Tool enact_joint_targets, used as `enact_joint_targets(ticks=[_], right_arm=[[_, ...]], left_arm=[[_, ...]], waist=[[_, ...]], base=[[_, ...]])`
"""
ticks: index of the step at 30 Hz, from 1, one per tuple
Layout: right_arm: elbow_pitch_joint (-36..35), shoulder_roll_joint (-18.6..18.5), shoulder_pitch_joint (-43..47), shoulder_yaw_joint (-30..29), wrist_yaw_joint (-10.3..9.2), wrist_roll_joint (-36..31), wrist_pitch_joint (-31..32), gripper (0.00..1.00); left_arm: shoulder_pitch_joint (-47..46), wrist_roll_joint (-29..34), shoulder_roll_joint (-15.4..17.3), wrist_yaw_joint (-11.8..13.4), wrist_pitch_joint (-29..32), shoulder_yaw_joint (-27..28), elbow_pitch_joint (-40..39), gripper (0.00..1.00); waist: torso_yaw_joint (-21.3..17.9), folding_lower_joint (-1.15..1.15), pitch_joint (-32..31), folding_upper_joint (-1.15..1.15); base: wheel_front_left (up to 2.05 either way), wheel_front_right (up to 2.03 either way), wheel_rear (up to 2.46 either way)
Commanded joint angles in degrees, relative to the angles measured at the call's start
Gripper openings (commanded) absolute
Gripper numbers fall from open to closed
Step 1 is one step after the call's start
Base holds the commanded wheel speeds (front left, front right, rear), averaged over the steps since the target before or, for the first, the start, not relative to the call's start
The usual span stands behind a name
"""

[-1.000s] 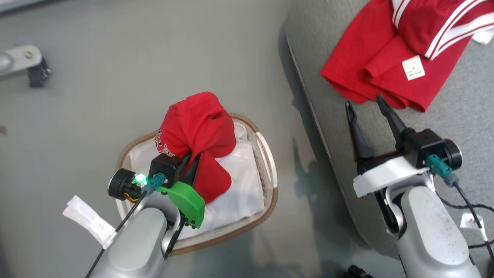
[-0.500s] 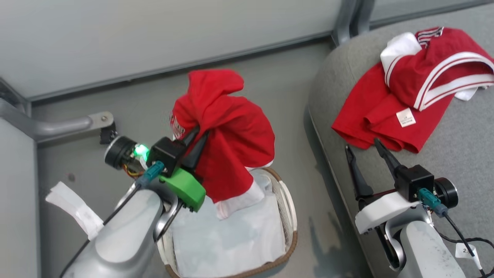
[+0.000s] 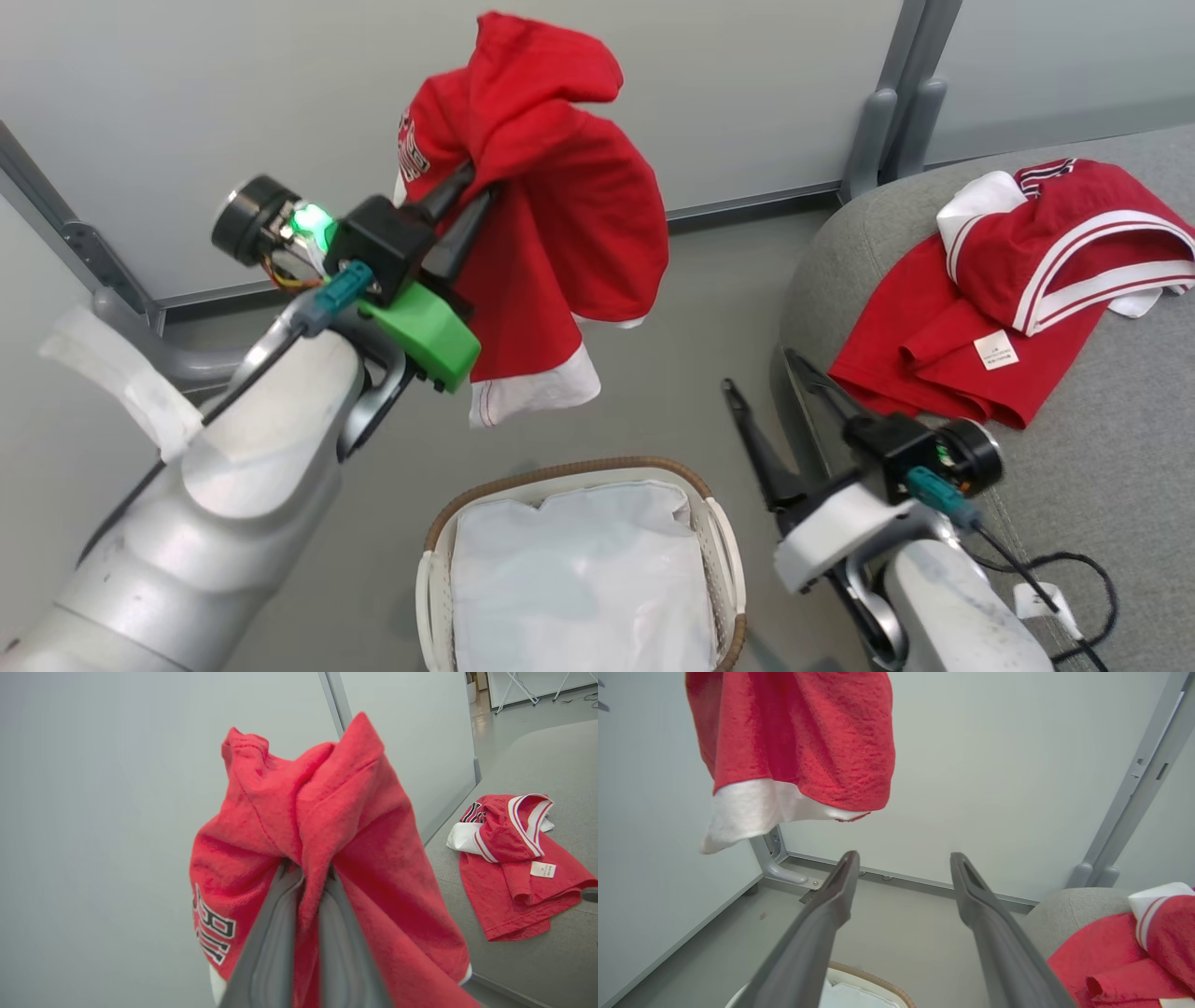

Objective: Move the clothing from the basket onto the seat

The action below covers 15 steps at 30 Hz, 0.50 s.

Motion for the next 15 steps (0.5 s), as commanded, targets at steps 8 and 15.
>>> enact_joint_targets(ticks=[8,15], right_arm=[[-1.3,-0.2,-5.6,11.8,-0.08,5.4,-0.1,1.0],[-0.6,-0.2,-9.7,15.9,-0.08,8.2,-0.1,1.0]], left_arm=[[-6.6,-2.3,-1.0,-0.2,1.0,-4.1,2.1,0.0],[-9.2,-3.7,-3.6,-0.2,0.9,-7.1,3.7,0.0]], waist=[[0.9,0.0,-0.3,0.0],[2.6,0.0,-0.8,0.0]], base=[[0.0,0.0,0.0],[0.0,0.0,0.0]])
